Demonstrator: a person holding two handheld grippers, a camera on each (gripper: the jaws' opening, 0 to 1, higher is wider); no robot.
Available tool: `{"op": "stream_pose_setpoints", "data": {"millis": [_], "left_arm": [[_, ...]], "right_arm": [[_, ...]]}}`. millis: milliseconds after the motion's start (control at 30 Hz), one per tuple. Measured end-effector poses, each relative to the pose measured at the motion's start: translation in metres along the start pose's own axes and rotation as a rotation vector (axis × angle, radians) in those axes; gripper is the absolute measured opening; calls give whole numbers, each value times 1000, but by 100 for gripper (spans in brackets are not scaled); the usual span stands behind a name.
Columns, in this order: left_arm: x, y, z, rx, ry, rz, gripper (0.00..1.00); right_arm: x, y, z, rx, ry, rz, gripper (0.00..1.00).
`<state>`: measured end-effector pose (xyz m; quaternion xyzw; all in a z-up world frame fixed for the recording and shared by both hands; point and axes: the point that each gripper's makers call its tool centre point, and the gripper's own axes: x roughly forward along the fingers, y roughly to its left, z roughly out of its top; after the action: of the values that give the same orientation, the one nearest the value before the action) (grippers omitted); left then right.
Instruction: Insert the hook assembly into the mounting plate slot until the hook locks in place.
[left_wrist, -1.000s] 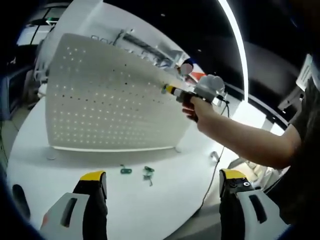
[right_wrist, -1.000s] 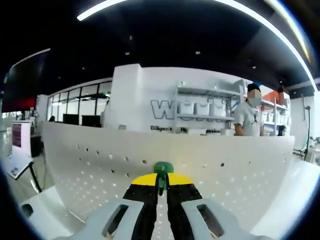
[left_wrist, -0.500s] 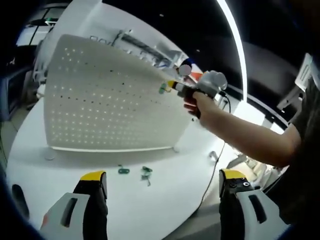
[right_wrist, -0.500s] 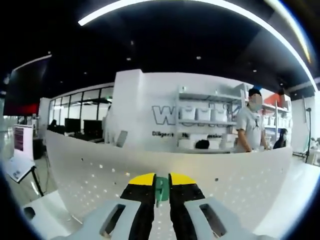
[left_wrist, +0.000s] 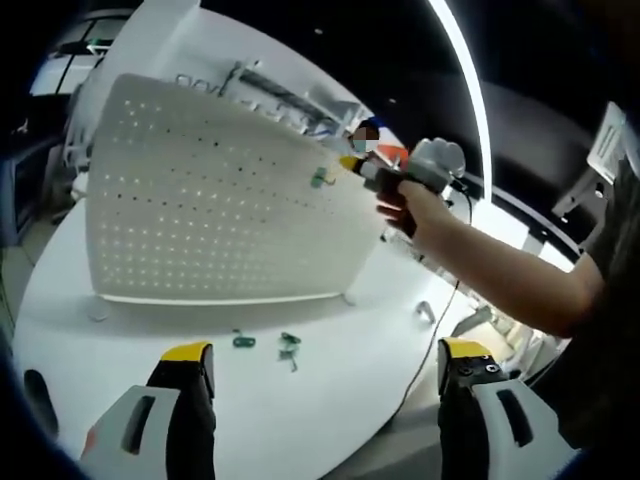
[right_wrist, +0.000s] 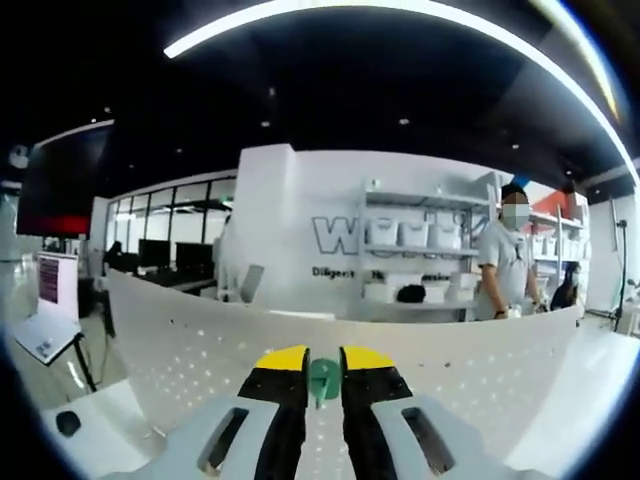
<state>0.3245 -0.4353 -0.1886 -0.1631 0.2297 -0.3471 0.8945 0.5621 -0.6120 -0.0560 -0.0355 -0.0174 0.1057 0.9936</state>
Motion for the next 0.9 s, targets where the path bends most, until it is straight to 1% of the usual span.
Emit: {"op": "stream_pose_setpoints", "data": {"millis": [167,433,633,800,900], "left_arm": [[-2,-2,-2,0,-2,3,94],[-3,-4,-1,8,-3,4,94],[-5,-3,-3,9,-1,9,93],[-6,-4,-6,7,3,11,93],[-6,-4,-6,6,0,11,93]], "right_arm": [[-12,1,1,-11,7,16,11],[-30,7,-5,-31,29,46,10],[-50,15,-20,-52,65,81,10],[-68,24,-37,-79,102,116,10],[-79,30,-48,-112,116,133,10]]}}
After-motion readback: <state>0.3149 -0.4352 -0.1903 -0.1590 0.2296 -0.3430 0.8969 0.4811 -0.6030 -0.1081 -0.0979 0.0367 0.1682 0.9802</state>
